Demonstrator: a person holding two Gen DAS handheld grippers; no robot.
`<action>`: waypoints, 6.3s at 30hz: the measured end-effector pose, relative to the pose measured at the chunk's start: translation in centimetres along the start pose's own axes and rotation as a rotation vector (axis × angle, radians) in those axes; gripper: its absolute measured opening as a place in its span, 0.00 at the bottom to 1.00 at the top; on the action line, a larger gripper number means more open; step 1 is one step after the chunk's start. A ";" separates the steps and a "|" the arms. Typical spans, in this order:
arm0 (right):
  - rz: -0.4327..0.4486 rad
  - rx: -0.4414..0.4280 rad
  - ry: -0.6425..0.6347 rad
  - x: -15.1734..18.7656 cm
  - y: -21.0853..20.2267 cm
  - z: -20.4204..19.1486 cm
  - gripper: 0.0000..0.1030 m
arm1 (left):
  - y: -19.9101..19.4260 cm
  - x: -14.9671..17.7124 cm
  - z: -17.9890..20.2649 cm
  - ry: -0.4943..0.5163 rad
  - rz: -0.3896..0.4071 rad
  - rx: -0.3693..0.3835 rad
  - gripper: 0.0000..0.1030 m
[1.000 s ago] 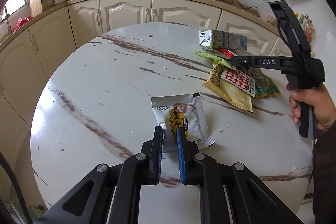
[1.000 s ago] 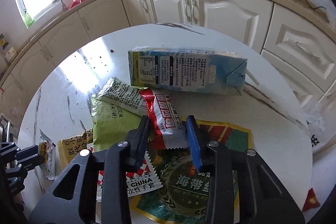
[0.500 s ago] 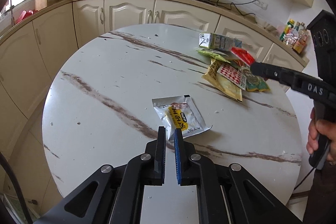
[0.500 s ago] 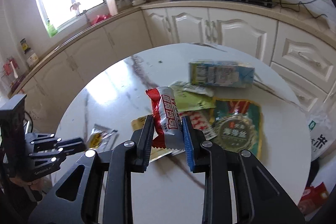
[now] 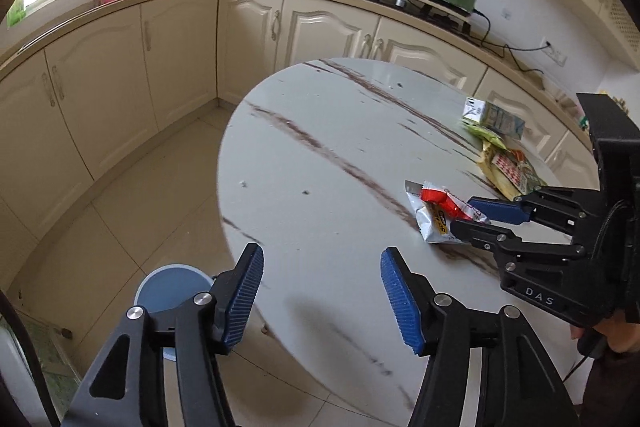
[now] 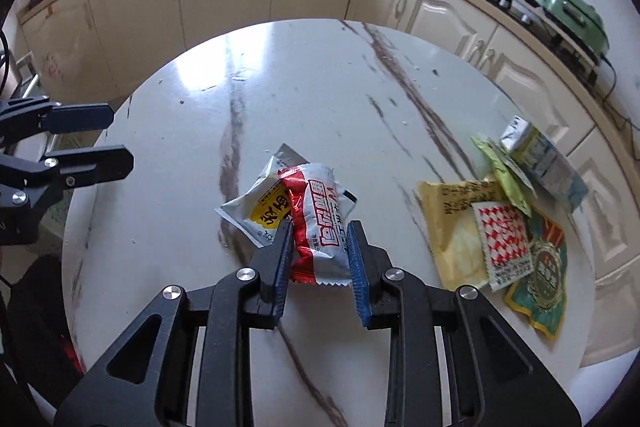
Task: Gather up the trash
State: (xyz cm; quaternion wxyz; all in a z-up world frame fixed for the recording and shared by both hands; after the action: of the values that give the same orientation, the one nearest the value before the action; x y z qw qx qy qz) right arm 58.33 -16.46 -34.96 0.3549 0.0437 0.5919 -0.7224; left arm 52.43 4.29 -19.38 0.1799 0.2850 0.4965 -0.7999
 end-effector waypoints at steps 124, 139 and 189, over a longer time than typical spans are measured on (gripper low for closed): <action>0.412 -0.137 0.267 -9.5 -16.3 -20.8 0.97 | -17.2 -0.9 -8.1 -0.097 0.404 -0.422 0.91; 0.644 0.122 0.401 -0.1 -37.8 -10.5 1.00 | -25.9 9.4 7.3 0.100 0.656 -0.330 0.99; 0.372 0.381 0.654 11.1 -28.2 8.6 1.00 | -13.7 8.1 12.0 0.170 0.350 -0.133 0.99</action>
State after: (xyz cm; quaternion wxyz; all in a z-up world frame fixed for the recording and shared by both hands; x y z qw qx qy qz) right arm 37.19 -27.85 -14.57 0.2584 0.4415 0.5112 -0.6907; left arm 35.07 -0.46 -10.92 0.2919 0.4208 0.5047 -0.6950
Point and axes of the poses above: each gripper's, at about its wrist camera, not at the fingertips, and y roughly the way its jaws point, z to its right, x to its underside, the point moved 6 cm from there along y, roughly the way its jaws point, and after that the axes turned 10 degrees about x, right-handed, at the moved point
